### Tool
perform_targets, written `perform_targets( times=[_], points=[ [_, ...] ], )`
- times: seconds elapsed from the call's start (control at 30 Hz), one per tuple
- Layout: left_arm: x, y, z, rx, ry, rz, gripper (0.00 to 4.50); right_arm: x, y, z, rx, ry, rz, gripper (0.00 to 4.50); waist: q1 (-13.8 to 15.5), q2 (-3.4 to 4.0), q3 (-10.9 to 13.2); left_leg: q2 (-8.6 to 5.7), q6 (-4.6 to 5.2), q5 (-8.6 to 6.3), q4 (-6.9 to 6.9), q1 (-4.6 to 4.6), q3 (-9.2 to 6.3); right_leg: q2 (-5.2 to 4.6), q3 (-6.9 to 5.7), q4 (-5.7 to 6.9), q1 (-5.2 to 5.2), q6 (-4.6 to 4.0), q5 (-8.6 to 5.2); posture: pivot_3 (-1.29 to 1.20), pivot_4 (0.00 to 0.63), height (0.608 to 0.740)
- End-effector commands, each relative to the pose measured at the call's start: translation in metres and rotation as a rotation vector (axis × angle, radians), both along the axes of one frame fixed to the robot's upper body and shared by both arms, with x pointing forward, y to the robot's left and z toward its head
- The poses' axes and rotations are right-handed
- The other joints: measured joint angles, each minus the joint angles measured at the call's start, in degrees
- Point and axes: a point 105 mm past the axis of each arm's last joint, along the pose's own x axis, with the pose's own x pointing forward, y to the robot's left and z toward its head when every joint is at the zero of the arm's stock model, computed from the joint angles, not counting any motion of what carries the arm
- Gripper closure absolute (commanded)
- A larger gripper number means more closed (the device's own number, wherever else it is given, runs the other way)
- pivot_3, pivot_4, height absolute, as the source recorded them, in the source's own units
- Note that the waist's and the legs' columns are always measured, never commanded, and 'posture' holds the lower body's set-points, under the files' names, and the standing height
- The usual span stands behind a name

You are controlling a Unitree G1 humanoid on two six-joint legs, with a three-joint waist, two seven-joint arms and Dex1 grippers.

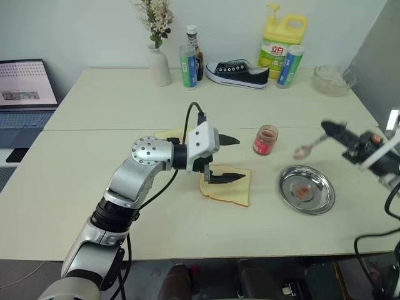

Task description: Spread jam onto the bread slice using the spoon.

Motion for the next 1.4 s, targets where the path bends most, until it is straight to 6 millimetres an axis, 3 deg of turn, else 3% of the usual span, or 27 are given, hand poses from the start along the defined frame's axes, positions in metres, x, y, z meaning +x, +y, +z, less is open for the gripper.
perform_targets(
  times=[0.03,0.23,0.33,0.67,0.97,1.4],
  points=[
    [0.008,0.003,0.011,-0.047,-0.038,0.047,0.00,0.004,0.021,0.030,-0.031,-0.080,0.025,4.47,0.28,0.00,0.00,-0.01,0.00,0.00,0.00,-0.03,0.01,-0.01,0.01,-0.03,-0.01,-0.02,0.01,0.00,0.150,0.740],
    [0.023,0.002,0.012,-0.094,-0.048,0.117,0.00,0.037,0.032,0.051,-0.079,-0.131,-0.057,4.47,0.59,0.00,0.00,-0.04,0.00,0.00,0.02,-0.23,0.00,-0.06,-0.05,-0.07,-0.14,-0.20,0.12,0.00,0.150,0.740],
    [0.024,0.000,0.011,-0.107,-0.049,0.132,0.00,0.056,0.031,0.043,-0.153,-0.126,-0.119,4.47,0.59,0.00,0.00,-0.03,0.00,0.00,0.01,-0.28,0.02,-0.08,-0.02,-0.05,-0.24,-0.21,0.13,0.00,0.150,0.740],
    [0.027,0.000,0.010,-0.118,-0.069,0.172,0.00,0.084,0.040,0.013,-0.298,-0.132,-0.168,4.47,0.52,0.00,0.00,-0.01,0.00,0.00,-0.05,-0.41,0.05,-0.08,-0.02,0.03,-0.47,-0.24,0.14,0.00,0.150,0.740],
    [0.026,0.002,0.012,-0.117,-0.074,0.185,0.00,0.087,0.059,-0.009,-0.446,-0.158,-0.127,4.47,0.51,0.00,0.00,-0.01,0.00,0.00,-0.05,-0.41,0.05,-0.08,-0.02,0.05,-0.48,-0.24,0.14,0.00,0.150,0.740],
    [0.024,-0.001,0.015,-0.125,-0.075,0.174,0.00,0.089,0.062,-0.037,-0.499,-0.121,-0.170,4.47,0.50,0.00,0.00,-0.02,-0.01,0.01,-0.03,-0.40,0.05,-0.09,-0.01,0.08,-0.48,-0.24,0.14,0.00,0.150,0.740]
  ],
)
